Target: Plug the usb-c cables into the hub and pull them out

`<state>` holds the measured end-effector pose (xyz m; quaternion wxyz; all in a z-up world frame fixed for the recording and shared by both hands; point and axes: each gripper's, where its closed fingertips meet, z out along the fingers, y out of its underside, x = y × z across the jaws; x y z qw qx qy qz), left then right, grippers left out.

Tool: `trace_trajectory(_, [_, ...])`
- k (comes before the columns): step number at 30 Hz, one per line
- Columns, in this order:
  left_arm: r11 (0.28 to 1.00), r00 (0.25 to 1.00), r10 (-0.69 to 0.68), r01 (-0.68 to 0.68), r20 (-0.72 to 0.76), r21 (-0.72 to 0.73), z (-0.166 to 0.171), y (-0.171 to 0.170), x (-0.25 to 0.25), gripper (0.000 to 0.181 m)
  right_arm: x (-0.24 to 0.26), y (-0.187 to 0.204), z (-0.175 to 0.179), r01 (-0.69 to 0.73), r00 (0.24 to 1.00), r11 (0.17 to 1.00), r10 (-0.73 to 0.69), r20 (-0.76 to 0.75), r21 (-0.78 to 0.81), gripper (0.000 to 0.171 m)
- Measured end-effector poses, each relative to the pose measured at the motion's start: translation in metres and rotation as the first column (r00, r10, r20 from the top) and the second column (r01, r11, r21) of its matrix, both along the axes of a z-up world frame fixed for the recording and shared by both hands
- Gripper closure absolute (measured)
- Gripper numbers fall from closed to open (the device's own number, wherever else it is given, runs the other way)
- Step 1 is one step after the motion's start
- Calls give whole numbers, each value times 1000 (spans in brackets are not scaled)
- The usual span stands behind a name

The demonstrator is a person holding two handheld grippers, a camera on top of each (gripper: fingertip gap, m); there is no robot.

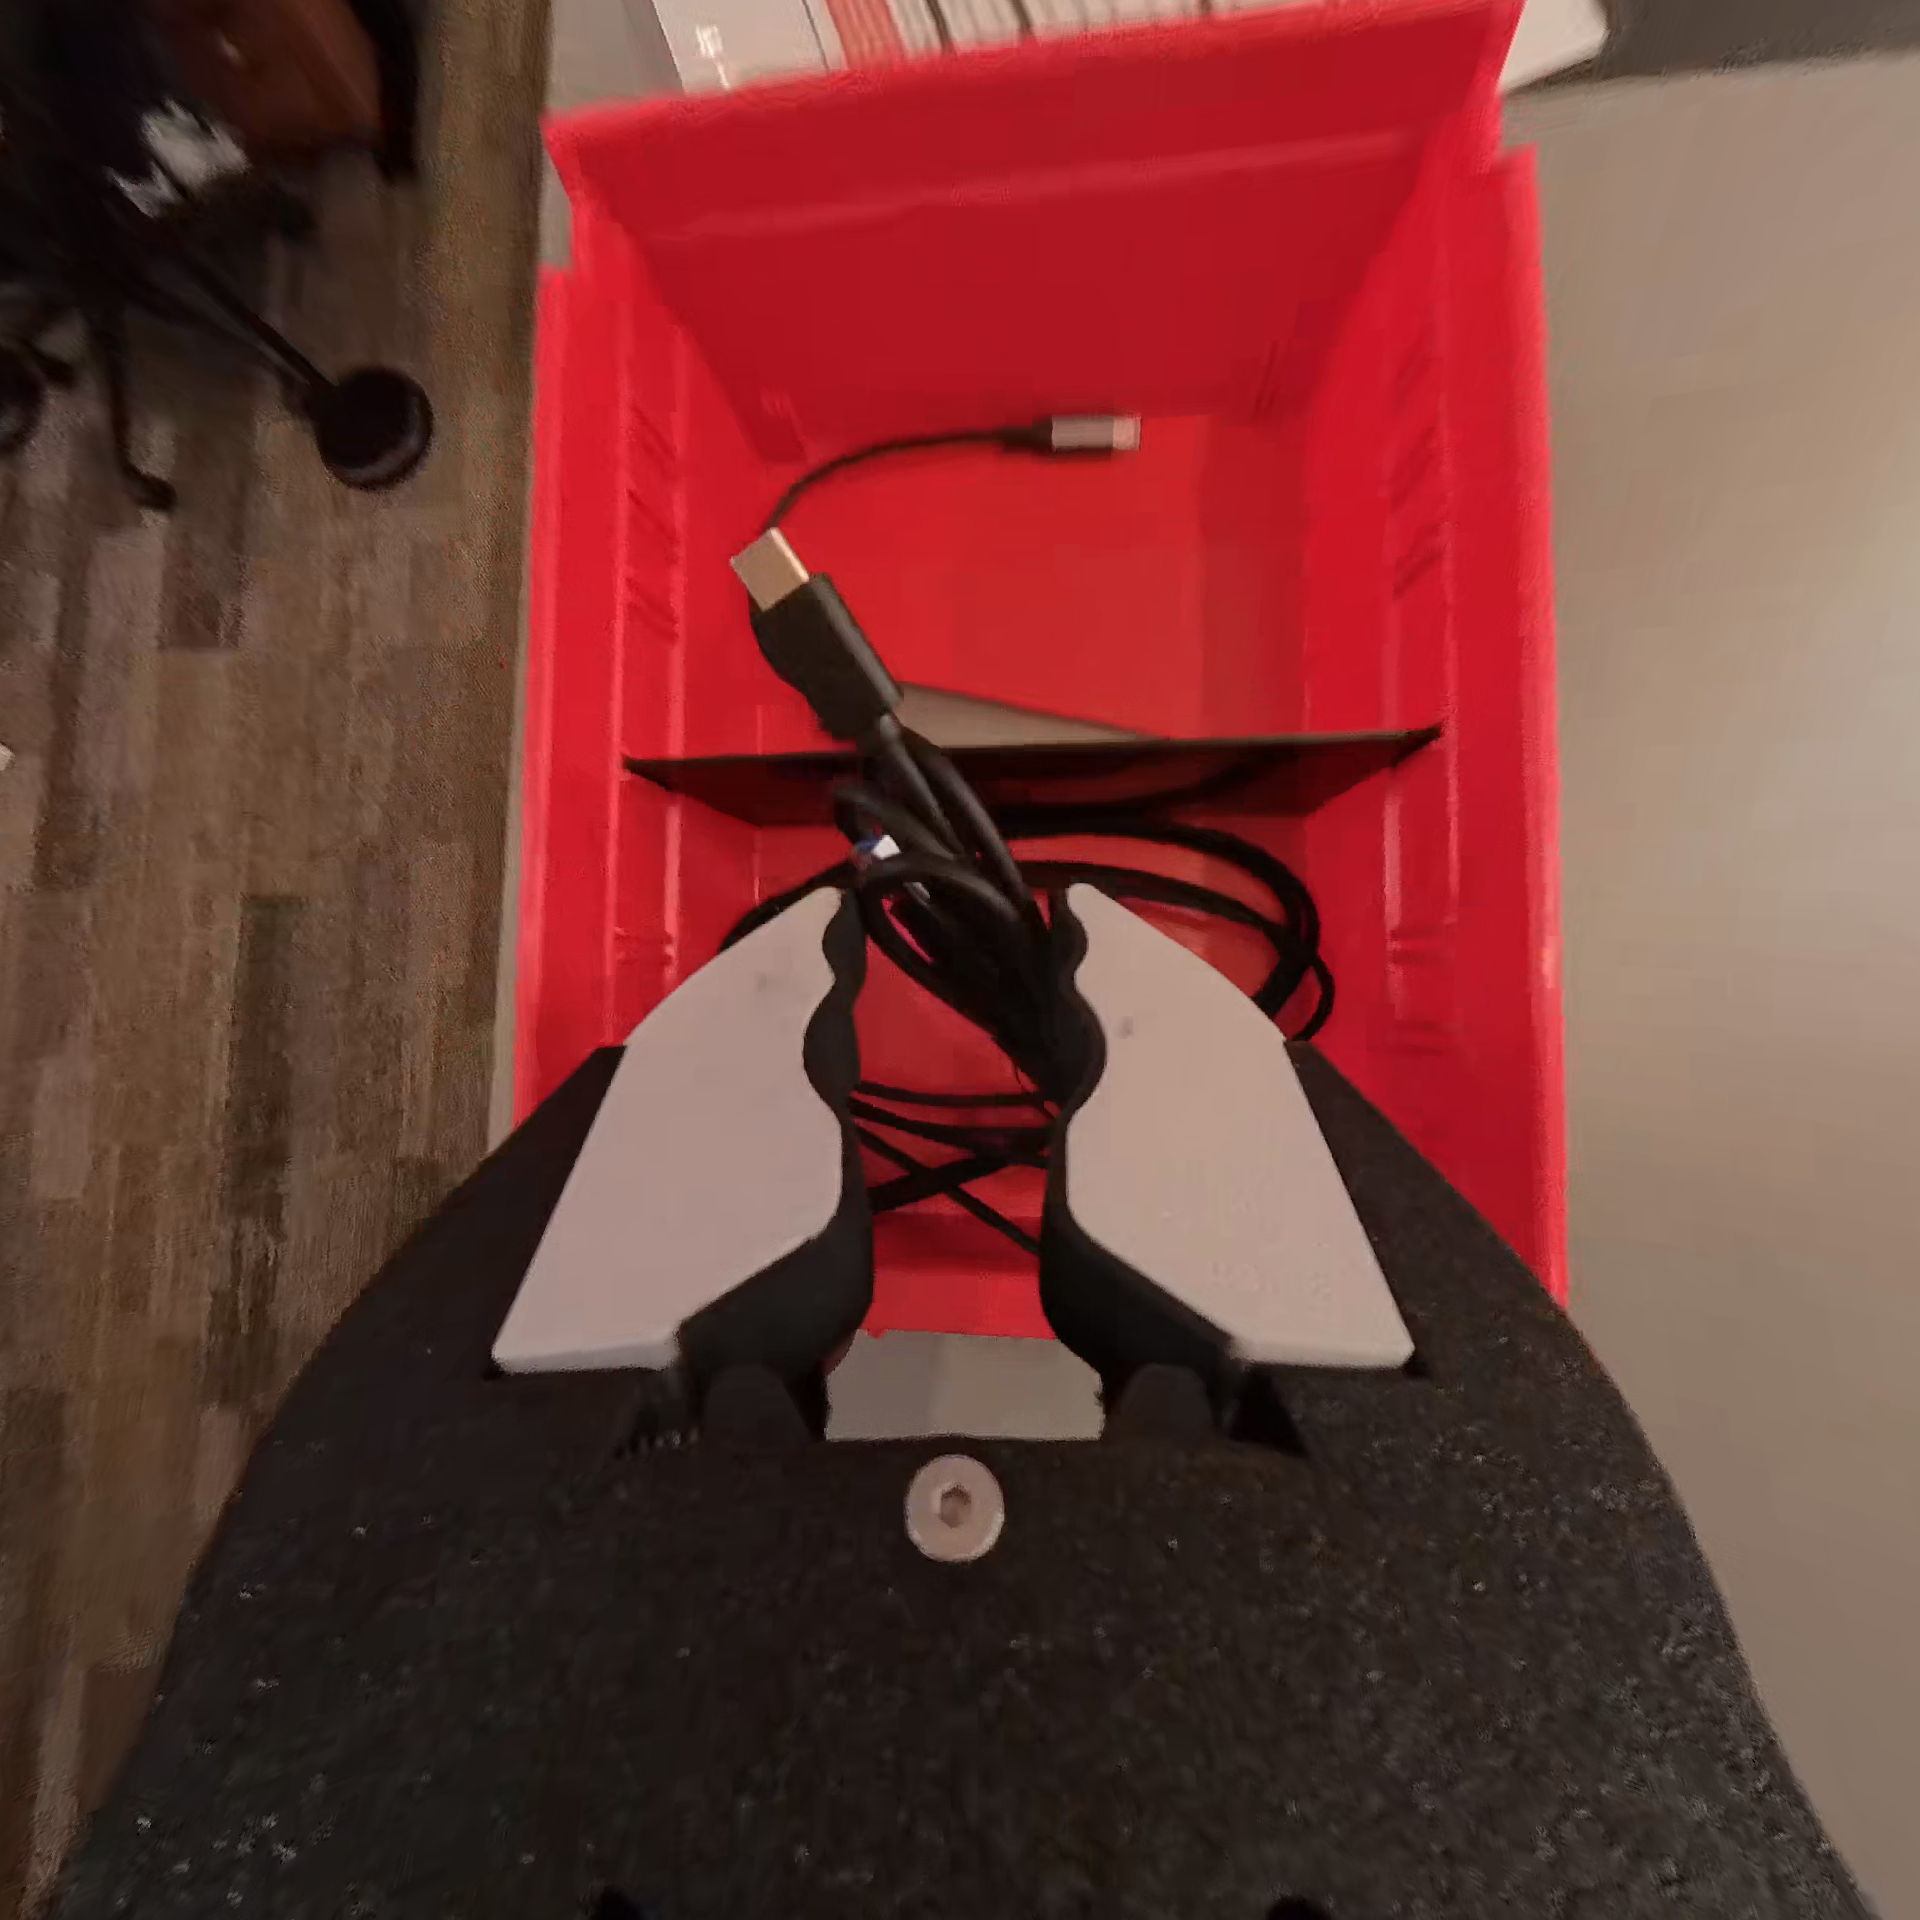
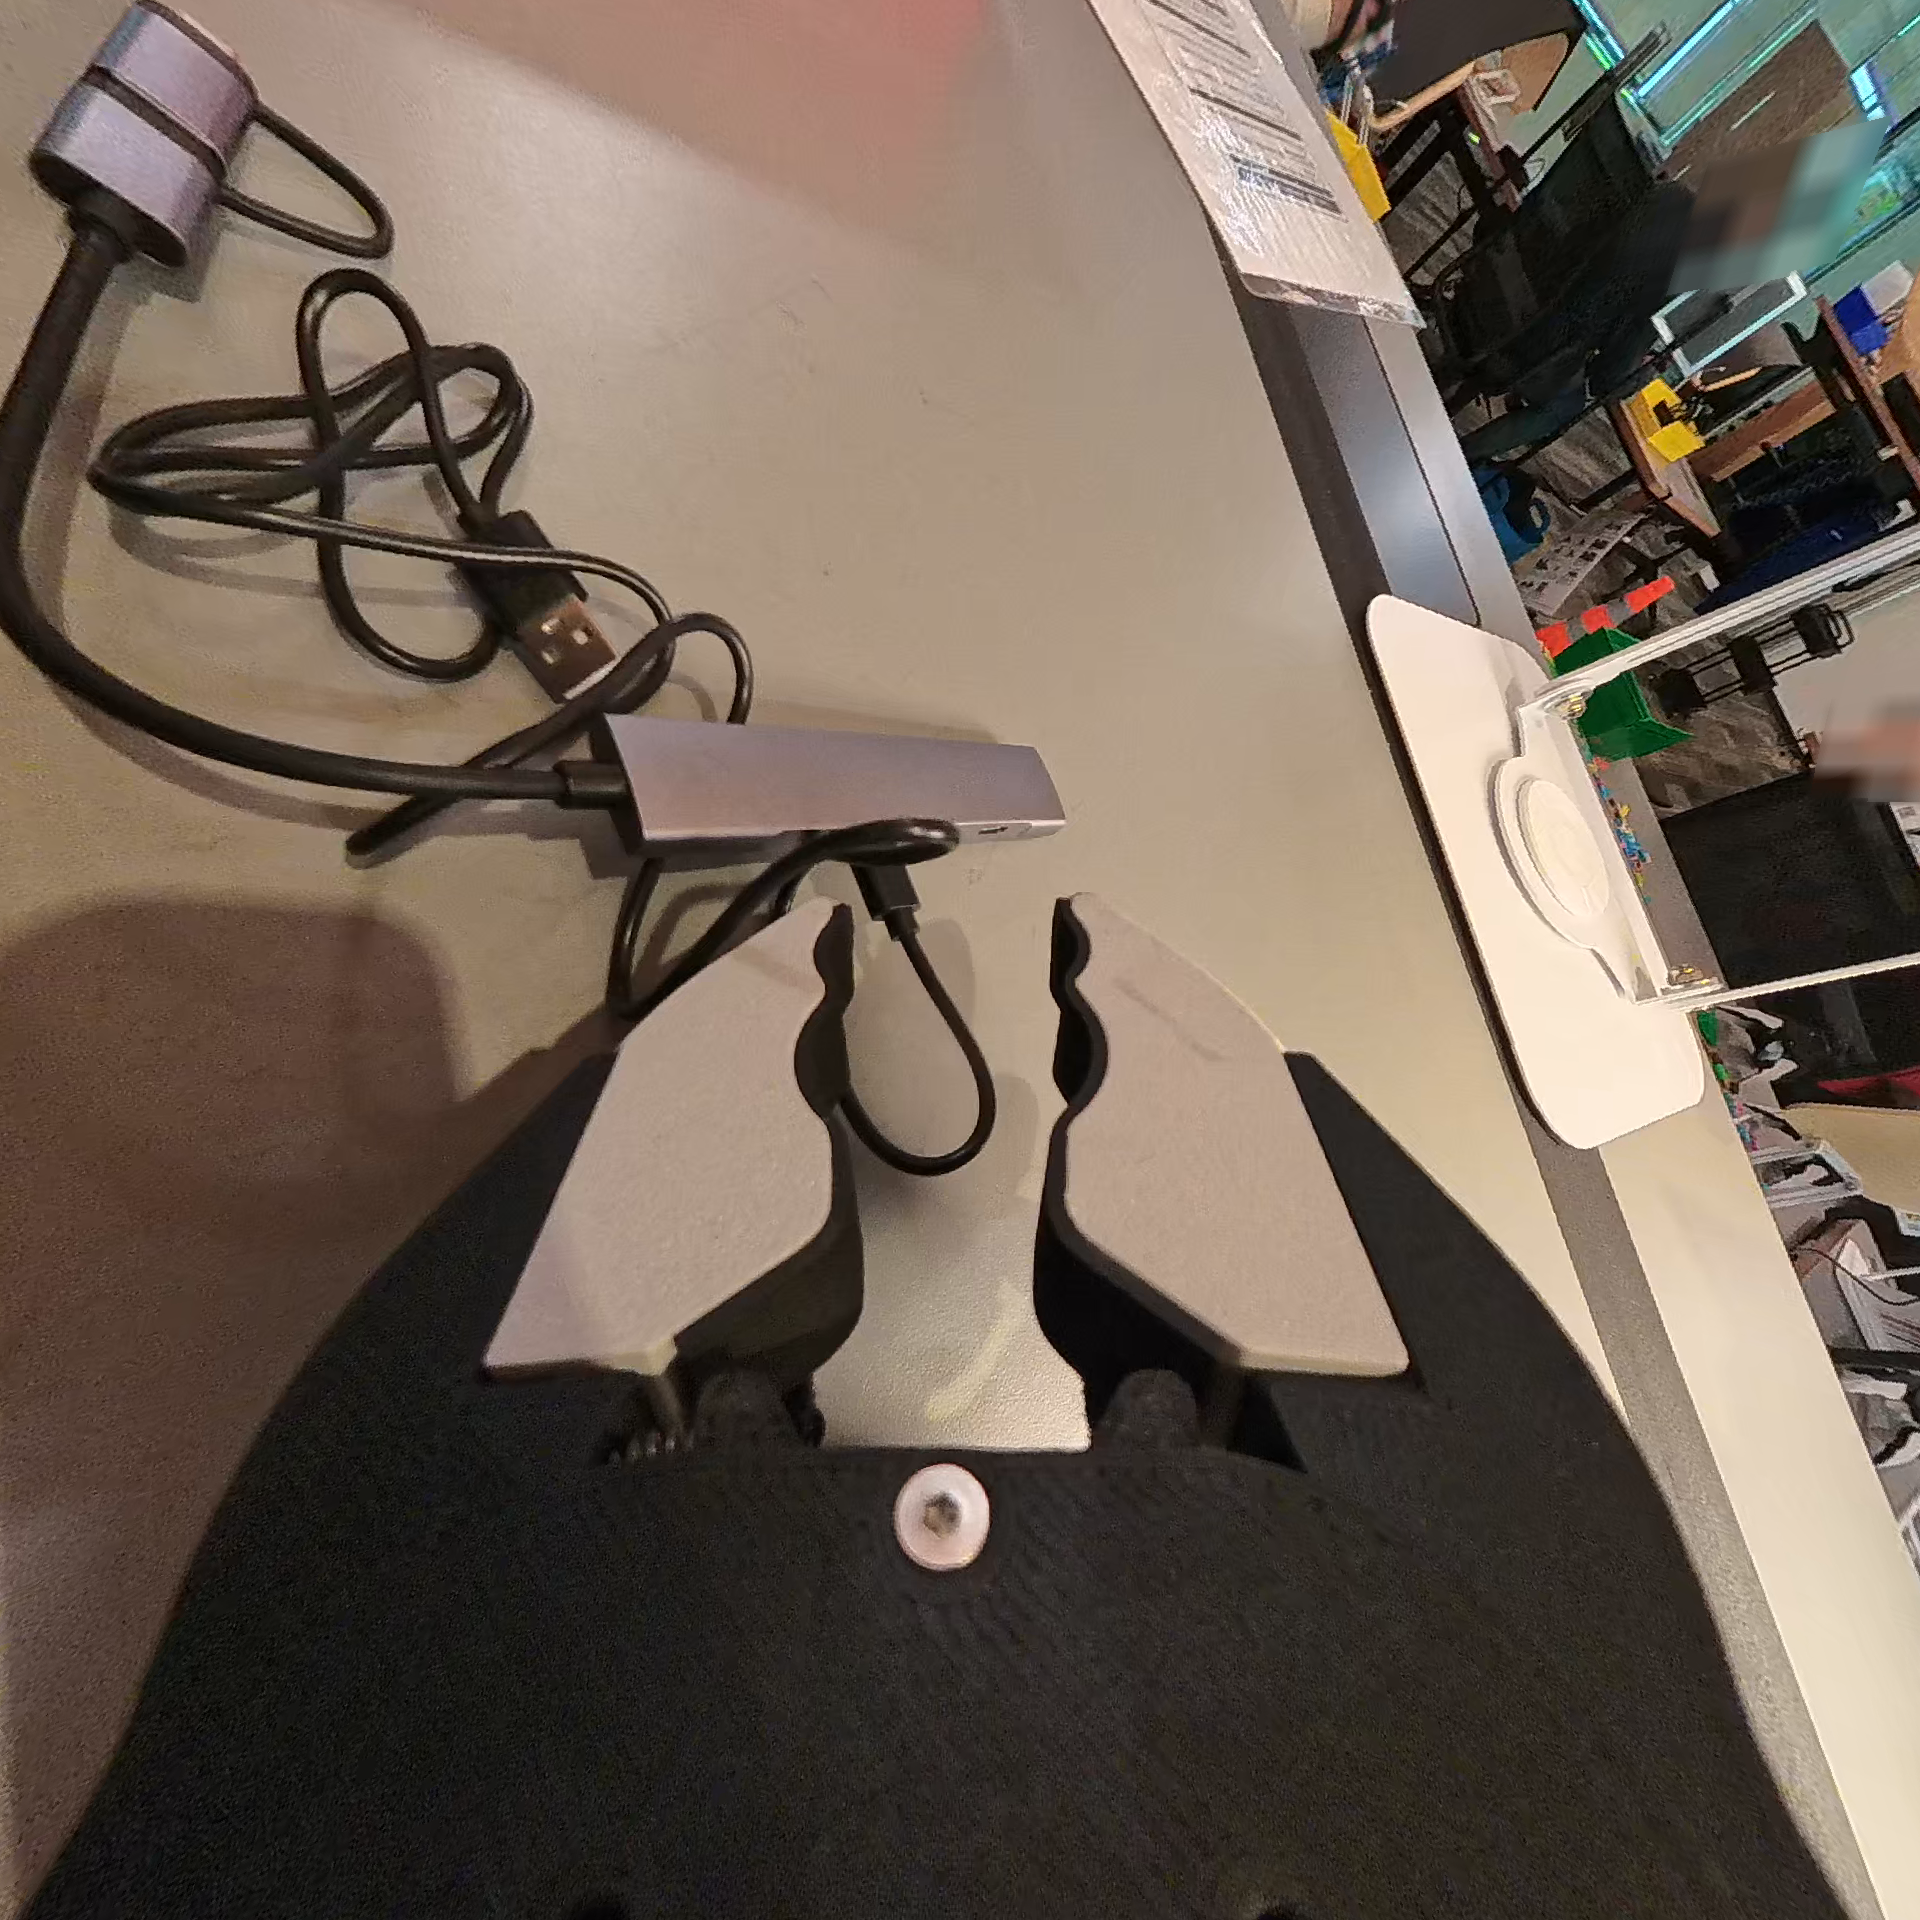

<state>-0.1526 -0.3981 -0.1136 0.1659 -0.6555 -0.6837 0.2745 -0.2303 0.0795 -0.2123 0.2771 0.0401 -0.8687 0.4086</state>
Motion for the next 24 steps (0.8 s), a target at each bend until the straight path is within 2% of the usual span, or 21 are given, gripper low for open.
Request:
trace_trajectory(3, [999, 989, -49, 45, -140, -30, 35, 13, -7, 150, 1, 0, 0, -4, 1000, 1000, 4, -2, 0, 135])
trace_trajectory(6, [987, 943, -158, 142, -292, -76, 73, 44, -17, 151, 1, 0, 0, -7, 1000, 1000, 7, -6, 1, 135])
trace_trajectory(10, [946, 827, -326, 284, -458, -159, 121, 107, -27, 153, 2, -1, 0, -16, 1000, 1000, 16, -4, 0, 135])
trace_trajectory(13, [901, 722, -426, 396, -546, -179, 140, 165, -37, 153, 3, -1, 1, -25, 1000, 1000, 25, 0, -5, 133])
trace_trajectory(17, [803, 571, -485, 591, -663, -78, 130, 256, -59, 153, 5, 0, 6, -41, 999, 998, 42, 16, -44, 131])
trace_trajectory(20, [713, 490, -465, 701, -737, 17, 99, 322, -81, 153, 6, 2, 18, -52, 998, 991, 57, 33, -124, 129])
trace_trajectory(24, [606, 409, -410, 790, -815, 91, 57, 401, -106, 153, 1, 13, 46, -29, 995, 946, 59, 84, -323, 130])
